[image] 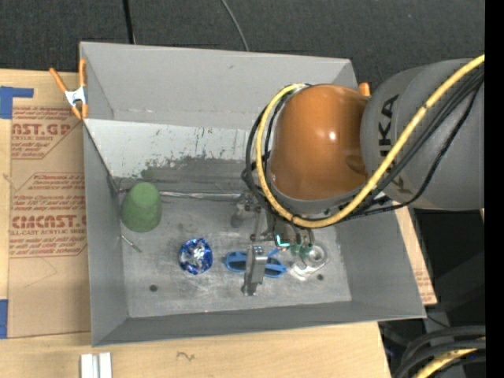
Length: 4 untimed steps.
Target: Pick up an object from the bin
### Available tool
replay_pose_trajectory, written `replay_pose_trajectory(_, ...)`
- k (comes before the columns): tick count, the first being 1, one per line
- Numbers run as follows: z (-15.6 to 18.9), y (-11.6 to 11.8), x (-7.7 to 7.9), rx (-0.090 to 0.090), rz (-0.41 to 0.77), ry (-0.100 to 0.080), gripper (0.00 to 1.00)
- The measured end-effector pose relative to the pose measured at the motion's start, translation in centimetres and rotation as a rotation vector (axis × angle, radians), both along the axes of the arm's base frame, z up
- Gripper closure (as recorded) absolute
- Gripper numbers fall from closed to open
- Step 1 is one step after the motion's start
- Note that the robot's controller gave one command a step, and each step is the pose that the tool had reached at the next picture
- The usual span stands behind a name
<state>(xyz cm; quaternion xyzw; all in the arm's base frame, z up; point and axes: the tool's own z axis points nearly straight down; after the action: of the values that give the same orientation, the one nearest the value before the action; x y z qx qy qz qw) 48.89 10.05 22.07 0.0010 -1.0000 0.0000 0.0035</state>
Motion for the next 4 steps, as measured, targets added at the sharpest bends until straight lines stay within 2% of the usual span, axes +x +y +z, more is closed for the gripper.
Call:
replay_pose_trajectory(1, -14.5, -7.4, 7.4, 0.002, 0.324, -0.011, 0.00)
replay_pose_trajectory(2, -14.3, -7.2, 7.3, 0.003, 0.325, -0.009, 1.00)
replay_pose_trajectory(3, -14.4, -7.3, 7.3, 0.003, 0.325, -0.008, 0.00)
replay_pose_trajectory(4, -14.8, -5.8, 6.2, 0.000, 0.582, -0.020, 0.00)
